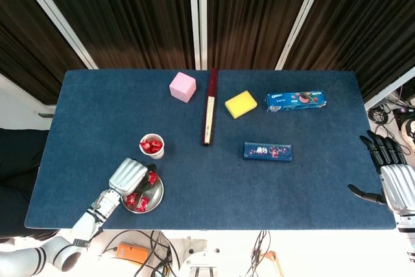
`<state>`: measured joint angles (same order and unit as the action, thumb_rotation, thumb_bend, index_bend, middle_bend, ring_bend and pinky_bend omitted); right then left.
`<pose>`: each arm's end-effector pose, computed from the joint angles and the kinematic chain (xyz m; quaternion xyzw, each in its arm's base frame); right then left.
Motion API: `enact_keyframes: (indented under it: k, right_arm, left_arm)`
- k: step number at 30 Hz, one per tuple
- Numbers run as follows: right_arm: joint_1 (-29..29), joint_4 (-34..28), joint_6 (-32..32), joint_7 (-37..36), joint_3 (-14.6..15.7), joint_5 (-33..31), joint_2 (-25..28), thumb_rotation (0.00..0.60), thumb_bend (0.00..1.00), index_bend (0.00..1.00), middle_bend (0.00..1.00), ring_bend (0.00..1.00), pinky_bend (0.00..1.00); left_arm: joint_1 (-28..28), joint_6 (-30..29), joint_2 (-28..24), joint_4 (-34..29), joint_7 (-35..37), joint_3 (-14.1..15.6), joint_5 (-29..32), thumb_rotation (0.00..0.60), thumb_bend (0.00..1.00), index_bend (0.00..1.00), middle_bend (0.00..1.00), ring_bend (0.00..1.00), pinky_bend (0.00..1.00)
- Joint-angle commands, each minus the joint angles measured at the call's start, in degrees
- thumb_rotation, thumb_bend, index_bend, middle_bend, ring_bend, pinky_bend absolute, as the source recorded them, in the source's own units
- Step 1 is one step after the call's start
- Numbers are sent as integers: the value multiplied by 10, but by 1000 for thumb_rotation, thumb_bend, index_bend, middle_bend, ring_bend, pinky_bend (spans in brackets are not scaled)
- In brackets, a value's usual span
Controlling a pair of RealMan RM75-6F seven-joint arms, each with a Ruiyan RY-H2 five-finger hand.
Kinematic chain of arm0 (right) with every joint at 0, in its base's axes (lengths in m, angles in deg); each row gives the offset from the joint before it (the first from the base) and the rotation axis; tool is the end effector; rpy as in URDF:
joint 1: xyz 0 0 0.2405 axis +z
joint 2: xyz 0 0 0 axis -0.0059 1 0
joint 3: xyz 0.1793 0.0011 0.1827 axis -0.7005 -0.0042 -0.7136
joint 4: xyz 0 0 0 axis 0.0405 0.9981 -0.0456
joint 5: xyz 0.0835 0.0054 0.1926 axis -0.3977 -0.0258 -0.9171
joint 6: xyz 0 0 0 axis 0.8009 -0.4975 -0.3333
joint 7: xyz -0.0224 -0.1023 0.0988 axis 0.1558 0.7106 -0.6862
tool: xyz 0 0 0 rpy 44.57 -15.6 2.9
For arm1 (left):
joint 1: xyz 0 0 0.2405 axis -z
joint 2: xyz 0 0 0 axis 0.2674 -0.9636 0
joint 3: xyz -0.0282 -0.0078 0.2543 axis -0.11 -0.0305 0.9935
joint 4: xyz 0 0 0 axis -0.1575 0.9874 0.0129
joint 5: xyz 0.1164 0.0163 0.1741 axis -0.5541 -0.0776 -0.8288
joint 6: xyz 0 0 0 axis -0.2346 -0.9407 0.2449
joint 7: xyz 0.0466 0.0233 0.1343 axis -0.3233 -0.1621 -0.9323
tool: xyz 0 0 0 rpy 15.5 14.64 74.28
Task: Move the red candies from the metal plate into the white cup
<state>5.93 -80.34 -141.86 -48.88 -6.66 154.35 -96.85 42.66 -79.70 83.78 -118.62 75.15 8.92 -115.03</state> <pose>-0.2753 -0.1855 0.2024 0.6101 -0.3865 0.4370 0.5361 -0.2268 0.2494 -0.0321 -0.7895 -0.3225 -0.3464 0.3908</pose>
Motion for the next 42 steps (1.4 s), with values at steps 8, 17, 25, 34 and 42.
enact_keyframes:
  k: [8,17,25,34,42]
  right_arm:
    - [-1,-5,-2,5,0,1,2,600,208,0,26,0,71]
    - [-2,-9,-3,9,1,2,3,600,208,0,26,0,71]
    - [-2,-9,-1,9,0,2,2,600,207,0,26,0,71]
    - [-2,-2,-1,1,-1,0,2,600,206,0,26,0,71]
    - [1,6,2,-5,-2,-2,0,600,207,0,26,0,71]
  left_arm:
    - [-1,3,1,7,5,0,2,600,252,495,898,827,667]
    - [-1,3,0,15,21,-1,0,600,321,551,898,826,667]
    - [1,-16,-12,-1,38,-11,-10,600,324,551,898,827,667]
    - [12,-24,-29,-38,60,-34,-8,600,350,552,898,829,667]
    - [40,-28,-62,-103,66,-92,10,600,350,552,898,829,667]
